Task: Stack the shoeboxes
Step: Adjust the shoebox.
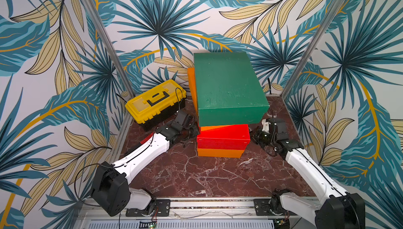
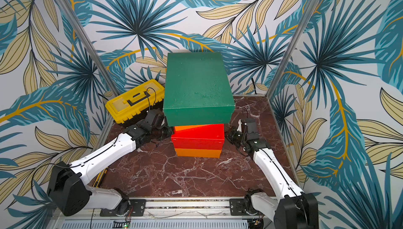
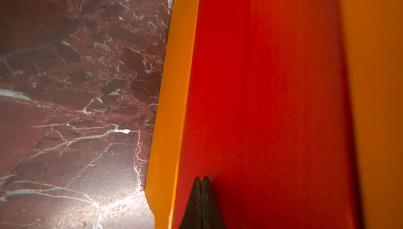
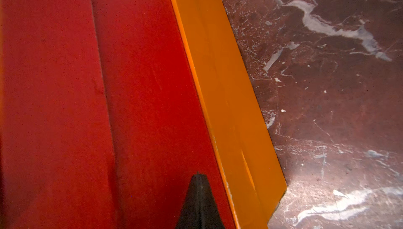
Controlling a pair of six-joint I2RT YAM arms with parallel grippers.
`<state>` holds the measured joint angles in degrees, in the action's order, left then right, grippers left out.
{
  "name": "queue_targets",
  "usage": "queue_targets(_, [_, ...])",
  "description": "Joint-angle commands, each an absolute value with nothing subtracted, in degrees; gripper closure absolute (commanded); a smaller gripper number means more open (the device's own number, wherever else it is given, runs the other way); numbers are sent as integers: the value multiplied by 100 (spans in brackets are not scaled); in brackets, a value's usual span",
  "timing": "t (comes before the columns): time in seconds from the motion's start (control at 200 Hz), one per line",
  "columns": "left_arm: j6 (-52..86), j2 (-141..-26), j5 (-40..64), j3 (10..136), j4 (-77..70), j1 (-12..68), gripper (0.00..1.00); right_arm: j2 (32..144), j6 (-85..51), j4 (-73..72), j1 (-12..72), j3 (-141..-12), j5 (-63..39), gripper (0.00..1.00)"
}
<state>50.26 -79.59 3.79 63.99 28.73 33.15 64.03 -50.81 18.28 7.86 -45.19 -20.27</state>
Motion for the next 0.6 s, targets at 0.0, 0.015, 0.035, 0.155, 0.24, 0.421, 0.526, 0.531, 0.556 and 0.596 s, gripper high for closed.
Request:
queue_targets(0.0, [5043,-7909,1034,6794,2250,3656,96,6489,-5025,1626,1002,-4417,-2521,100])
queue_targets(0.015, [5045,-7915,1038,6809,2250,3656,96,6495,-5020,1626,1002,-4425,-2519,100])
queue_targets(0.035, [5045,-7923,1051,6807,2250,3656,96,6512,-5019,1626,1002,-4429,-2514,100])
queue_targets(0.155, [5054,-7953,1068,6779,2250,3656,96,6522,-4993,1641,1002,-4471,-2474,100])
queue_targets(0.24, [5062,-7974,1058,6725,2250,3656,93,6503,-4975,1680,1002,-4484,-2453,100])
queue_targets(0.421, [5029,-8016,1013,6636,2250,3656,88,6460,-4975,1739,1002,-4457,-2426,100])
queue_targets(0.526, [5014,-7993,960,6577,2250,3648,86,6444,-4975,1758,1002,-4427,-2393,98])
queue_targets(0.531, [5012,-7991,959,6575,2250,3648,86,6443,-4975,1758,1002,-4428,-2392,98])
queue_targets(0.556, [5010,-7980,936,6561,2250,3643,85,6442,-4981,1759,1002,-4421,-2391,98])
queue_targets(0.596, [5002,-7952,917,6533,2250,3631,84,6450,-4975,1758,1002,-4404,-2382,98])
